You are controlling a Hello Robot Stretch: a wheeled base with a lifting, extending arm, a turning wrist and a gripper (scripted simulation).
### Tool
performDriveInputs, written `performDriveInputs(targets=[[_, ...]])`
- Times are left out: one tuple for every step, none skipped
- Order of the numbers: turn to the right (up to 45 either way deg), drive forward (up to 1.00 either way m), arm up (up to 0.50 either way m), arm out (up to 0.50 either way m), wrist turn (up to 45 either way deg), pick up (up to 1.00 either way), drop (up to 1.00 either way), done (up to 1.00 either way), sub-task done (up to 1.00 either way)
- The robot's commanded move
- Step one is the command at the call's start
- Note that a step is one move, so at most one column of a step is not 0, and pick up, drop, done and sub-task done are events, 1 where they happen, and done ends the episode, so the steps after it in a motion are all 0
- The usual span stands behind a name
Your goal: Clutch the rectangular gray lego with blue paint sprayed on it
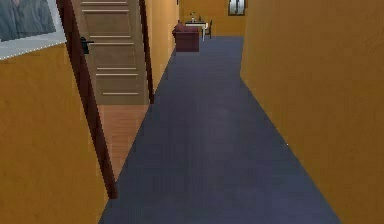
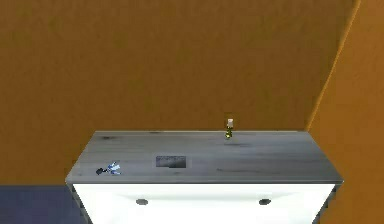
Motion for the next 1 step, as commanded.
performDriveInputs(targets=[[0.0, 0.00, 0.50, 0.00, 0.0, 0.00, 0.00, 0.00, 0.00]])
